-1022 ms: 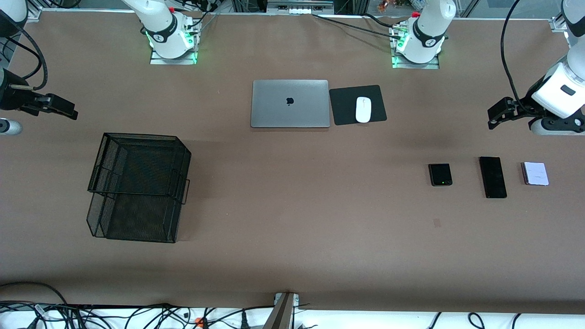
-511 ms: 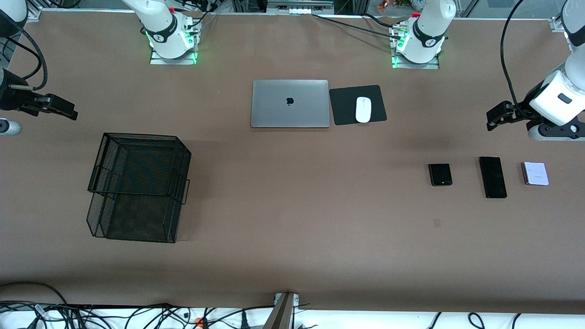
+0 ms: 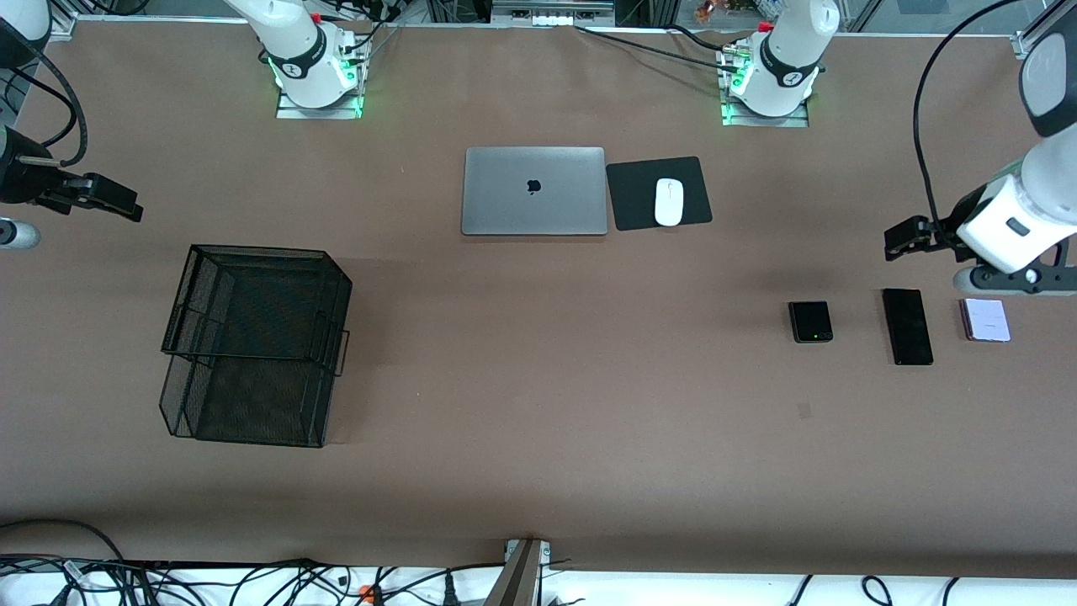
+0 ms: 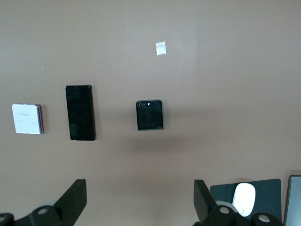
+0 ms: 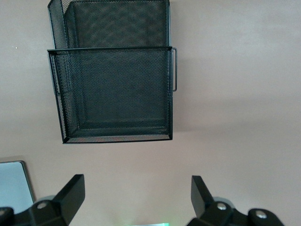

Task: Place phones with both arms
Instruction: 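Lower the left gripper and grasp the black flip phone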

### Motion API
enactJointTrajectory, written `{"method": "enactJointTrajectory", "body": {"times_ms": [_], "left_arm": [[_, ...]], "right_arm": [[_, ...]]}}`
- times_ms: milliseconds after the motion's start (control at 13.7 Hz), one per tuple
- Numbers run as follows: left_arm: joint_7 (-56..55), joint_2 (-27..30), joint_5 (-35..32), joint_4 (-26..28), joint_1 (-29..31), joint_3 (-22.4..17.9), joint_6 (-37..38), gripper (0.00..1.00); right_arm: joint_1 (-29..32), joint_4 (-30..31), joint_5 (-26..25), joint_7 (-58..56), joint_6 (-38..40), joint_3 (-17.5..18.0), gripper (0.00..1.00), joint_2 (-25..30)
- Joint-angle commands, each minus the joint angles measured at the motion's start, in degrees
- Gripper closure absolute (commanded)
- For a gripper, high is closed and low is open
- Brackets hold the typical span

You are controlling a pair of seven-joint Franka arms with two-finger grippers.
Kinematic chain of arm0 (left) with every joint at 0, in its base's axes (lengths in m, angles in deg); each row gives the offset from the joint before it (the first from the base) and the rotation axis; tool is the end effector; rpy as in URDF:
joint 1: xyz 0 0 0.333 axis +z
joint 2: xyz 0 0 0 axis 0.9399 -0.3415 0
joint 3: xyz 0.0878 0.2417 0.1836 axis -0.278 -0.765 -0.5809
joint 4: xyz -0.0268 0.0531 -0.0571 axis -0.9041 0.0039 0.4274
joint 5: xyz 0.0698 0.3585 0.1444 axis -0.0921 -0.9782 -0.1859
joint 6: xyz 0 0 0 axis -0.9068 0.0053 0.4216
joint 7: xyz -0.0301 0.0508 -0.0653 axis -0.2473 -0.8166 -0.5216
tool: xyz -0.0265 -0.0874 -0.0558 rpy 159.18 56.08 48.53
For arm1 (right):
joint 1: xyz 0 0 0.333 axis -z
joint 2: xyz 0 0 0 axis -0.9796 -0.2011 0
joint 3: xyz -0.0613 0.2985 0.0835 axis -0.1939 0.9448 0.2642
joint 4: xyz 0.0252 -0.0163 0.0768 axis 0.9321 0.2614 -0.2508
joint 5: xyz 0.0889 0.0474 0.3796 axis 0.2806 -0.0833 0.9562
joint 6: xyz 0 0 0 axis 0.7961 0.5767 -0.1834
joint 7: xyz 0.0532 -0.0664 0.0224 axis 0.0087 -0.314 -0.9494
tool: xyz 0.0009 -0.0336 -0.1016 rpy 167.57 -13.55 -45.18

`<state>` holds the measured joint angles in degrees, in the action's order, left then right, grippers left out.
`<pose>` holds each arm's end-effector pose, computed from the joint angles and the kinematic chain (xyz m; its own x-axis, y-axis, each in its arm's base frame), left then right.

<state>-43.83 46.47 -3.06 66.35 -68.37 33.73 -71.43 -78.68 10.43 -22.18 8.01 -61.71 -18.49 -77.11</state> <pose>0.5911 0.0018 0.5141 0.9909 0.0025 -0.1346 -0.0033 -0.9991 -0.0426 0.5619 -0.0340 0.5718 0.9910 -0.0892 -0.1002 -0.0854 -0.9955 0.0414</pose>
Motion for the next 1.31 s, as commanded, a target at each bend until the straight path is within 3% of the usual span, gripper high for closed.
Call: {"method": "enactJointTrajectory", "body": {"times_ms": [0, 146, 438, 657, 876, 1241], "left_arm": [[1.3, -6.4, 0.1, 0.2, 1.5, -0.2, -0.6, 0.00], [1.4, -10.3, 0.2, 3.5, 3.3, -0.1, -7.0, 0.00], [1.4, -10.1, 0.0, 23.3, 3.4, 0.1, -38.8, 0.00], [1.4, -12.5, 0.0, 29.6, 2.9, 0.2, -51.3, 0.00], [1.3, -17.0, 0.0, 32.1, 3.4, 0.2, -59.9, 0.00], [0.6, -19.3, 0.7, 32.7, 3.4, 0.4, -61.0, 0.00]], "right_arm": [[0.7, 0.0, 1.0, 0.6, -0.1, 0.7, 0.00, 0.8], [0.7, 0.0, 1.0, 0.6, -0.2, 0.7, 0.00, 0.8], [0.7, 0.0, 1.0, 0.6, -0.2, 0.7, 0.00, 0.8], [0.7, 0.0, 1.0, 0.6, -0.2, 0.7, 0.00, 0.8], [0.7, 0.0, 1.0, 0.6, -0.2, 0.7, 0.00, 0.8], [0.7, 0.0, 1.0, 0.6, -0.2, 0.7, 0.00, 0.8]]}}
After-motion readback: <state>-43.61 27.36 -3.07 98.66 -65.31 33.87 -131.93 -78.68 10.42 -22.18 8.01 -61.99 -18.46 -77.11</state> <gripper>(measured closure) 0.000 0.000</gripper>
